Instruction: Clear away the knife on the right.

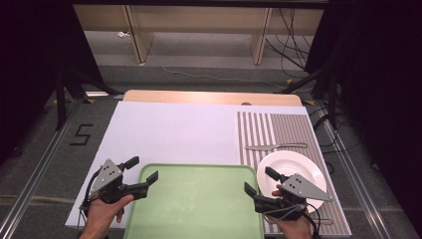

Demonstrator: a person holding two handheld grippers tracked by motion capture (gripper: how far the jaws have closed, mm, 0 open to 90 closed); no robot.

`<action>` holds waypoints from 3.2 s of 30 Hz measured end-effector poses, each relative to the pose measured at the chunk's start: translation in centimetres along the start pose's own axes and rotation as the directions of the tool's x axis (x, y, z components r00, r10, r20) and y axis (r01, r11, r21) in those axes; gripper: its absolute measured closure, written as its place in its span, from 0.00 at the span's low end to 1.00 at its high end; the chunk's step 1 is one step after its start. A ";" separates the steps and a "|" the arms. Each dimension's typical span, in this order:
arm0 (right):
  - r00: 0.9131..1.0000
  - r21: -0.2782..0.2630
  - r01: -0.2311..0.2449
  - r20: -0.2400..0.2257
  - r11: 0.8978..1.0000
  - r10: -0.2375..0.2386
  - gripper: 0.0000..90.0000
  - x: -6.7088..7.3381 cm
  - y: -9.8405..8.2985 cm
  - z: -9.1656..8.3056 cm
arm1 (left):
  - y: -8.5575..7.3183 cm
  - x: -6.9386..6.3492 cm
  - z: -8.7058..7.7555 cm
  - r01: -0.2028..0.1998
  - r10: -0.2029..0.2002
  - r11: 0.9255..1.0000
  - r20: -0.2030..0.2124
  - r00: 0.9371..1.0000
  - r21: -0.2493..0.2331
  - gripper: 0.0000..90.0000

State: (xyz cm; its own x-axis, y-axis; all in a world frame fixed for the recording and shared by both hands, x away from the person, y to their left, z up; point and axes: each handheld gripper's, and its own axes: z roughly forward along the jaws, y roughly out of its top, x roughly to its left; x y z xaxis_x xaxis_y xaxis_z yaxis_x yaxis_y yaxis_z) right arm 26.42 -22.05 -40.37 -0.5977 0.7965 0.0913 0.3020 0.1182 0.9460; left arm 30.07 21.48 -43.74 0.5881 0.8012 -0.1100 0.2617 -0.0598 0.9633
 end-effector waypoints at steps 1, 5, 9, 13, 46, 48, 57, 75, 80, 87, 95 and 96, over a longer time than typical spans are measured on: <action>1.000 -0.006 -0.008 -0.007 1.000 0.008 0.21 0.0 0.0 0.0 | 0.0 0.0 0.0 0.001 -0.001 1.000 0.001 1.000 -0.001 0.18; 1.000 0.003 -0.017 -0.012 1.000 0.017 0.21 0.0 0.0 0.0 | 0.0 0.0 0.0 0.002 -0.002 1.000 0.002 1.000 -0.002 0.18; 1.000 0.003 -0.017 -0.015 1.000 0.017 0.21 -0.1 0.0 0.0 | 0.0 0.0 0.0 0.001 -0.001 1.000 0.001 1.000 -0.001 0.18; 0.999 -0.002 -0.026 -0.025 1.000 0.026 0.21 -0.3 0.1 0.1 | 0.0 0.0 0.0 0.001 -0.001 1.000 0.000 1.000 -0.001 0.18; 0.989 0.339 0.140 -0.006 0.930 -0.146 0.22 -11.4 5.0 3.6 | -0.3 0.2 0.3 0.007 -0.007 1.000 -0.015 1.000 0.016 0.18; 0.987 0.372 0.146 0.009 0.917 -0.160 0.22 -12.6 5.3 4.4 | -0.3 0.2 0.3 0.008 -0.008 1.000 -0.014 1.000 0.018 0.18; 0.979 0.485 0.147 0.050 0.862 -0.195 0.22 -15.8 5.1 6.8 | -0.3 0.2 0.4 0.010 -0.010 1.000 -0.012 1.000 0.018 0.18; 0.983 0.636 0.072 0.084 0.768 -0.162 0.22 -20.3 5.3 11.3 | -0.3 0.2 0.4 0.015 -0.014 1.000 -0.010 1.000 0.020 0.18; 0.980 0.685 0.065 0.093 0.726 -0.176 0.22 -21.1 5.2 12.2 | -0.3 0.2 0.4 0.014 -0.014 1.000 -0.010 1.000 0.018 0.18; 0.971 0.767 0.074 0.090 0.638 -0.222 0.24 -22.0 4.5 13.4 | -0.3 0.2 0.4 0.013 -0.013 1.000 -0.007 1.000 0.019 0.18; 0.966 0.810 0.082 0.079 0.581 -0.247 0.24 -22.5 4.4 14.3 | -0.3 0.2 0.4 0.013 -0.013 1.000 -0.007 1.000 0.018 0.18; 0.966 0.810 0.082 0.079 0.581 -0.247 0.24 -22.5 4.4 14.3 | -0.3 0.2 0.4 0.014 -0.014 1.000 -0.006 1.000 0.017 0.18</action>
State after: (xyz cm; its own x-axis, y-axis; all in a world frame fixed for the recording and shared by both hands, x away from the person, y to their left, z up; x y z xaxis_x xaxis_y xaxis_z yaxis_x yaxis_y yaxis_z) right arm 51.81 -31.04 -42.68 -0.5930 0.7870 -0.1699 0.7276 0.6142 0.3054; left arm 30.42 21.45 -44.13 0.5799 0.8055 -0.1219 0.2828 -0.0587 0.9574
